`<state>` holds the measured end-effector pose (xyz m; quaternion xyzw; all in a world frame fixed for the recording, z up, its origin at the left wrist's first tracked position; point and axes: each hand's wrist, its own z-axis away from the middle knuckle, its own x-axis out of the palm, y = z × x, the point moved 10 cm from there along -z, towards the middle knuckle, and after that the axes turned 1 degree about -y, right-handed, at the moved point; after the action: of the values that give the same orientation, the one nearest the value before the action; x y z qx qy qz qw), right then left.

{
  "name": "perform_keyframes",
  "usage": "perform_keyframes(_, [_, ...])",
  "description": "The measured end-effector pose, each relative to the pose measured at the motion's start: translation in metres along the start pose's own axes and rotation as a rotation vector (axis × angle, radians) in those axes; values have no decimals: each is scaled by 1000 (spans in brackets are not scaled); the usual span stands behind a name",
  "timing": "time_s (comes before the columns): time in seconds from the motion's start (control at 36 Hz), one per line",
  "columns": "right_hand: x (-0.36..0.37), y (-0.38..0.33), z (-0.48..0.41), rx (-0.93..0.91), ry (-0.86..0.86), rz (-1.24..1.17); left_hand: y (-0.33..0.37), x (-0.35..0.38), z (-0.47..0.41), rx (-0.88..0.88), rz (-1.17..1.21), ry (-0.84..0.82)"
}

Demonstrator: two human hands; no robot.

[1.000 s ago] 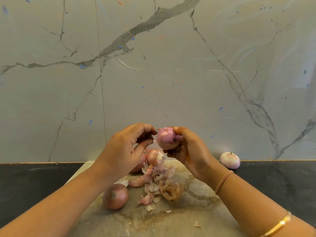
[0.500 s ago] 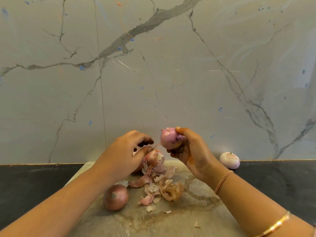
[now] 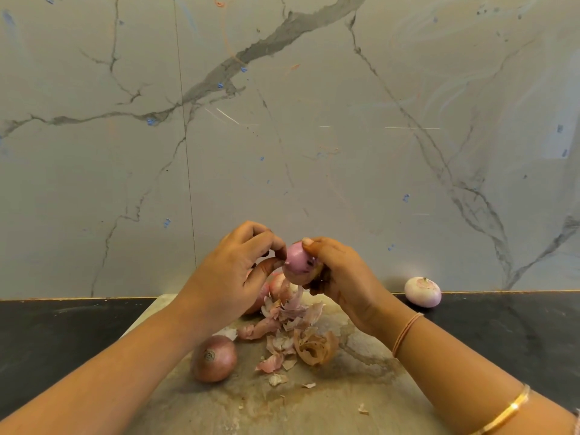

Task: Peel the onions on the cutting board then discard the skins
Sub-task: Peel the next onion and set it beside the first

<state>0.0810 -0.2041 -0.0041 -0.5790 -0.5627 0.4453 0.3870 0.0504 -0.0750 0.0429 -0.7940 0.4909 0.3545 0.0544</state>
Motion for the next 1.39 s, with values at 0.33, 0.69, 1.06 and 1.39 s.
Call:
perform_keyframes(0.33, [-22,20,-3,183,175,-550,-6,15,2,-49,-77,-142])
perform_keyframes(0.69, [-21,21,3,227,191,-633,-20,20,5,-158,-119,-196])
perform_keyframes(1.06, [18,7,9,215,-89,-491,0,6,3,12,-76,14])
perform_keyframes(1.39, [20,9,10,235,-129,-368,4,6,4,66,-90,28])
